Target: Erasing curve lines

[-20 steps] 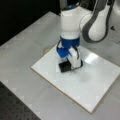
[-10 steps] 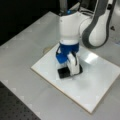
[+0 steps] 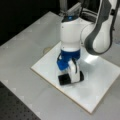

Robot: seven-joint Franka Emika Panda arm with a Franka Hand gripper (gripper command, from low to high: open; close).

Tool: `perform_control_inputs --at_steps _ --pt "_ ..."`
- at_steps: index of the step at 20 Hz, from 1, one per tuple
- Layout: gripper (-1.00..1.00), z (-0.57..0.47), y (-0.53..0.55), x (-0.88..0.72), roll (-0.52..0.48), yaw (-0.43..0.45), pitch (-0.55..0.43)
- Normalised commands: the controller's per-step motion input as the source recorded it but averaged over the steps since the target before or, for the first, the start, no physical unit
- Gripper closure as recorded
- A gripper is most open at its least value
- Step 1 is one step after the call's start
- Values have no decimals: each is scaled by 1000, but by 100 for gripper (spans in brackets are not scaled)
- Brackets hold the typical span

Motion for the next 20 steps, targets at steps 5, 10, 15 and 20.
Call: perform_control_inputs --at_steps 5,10,15,20 --pt "100 -1000 302 758 -36 -166 9" --pt "100 -623 52 230 -138 -16 186" --pt "100 -104 -225 -206 -225 151 294" --pt "100 28 -240 -252 -230 242 194"
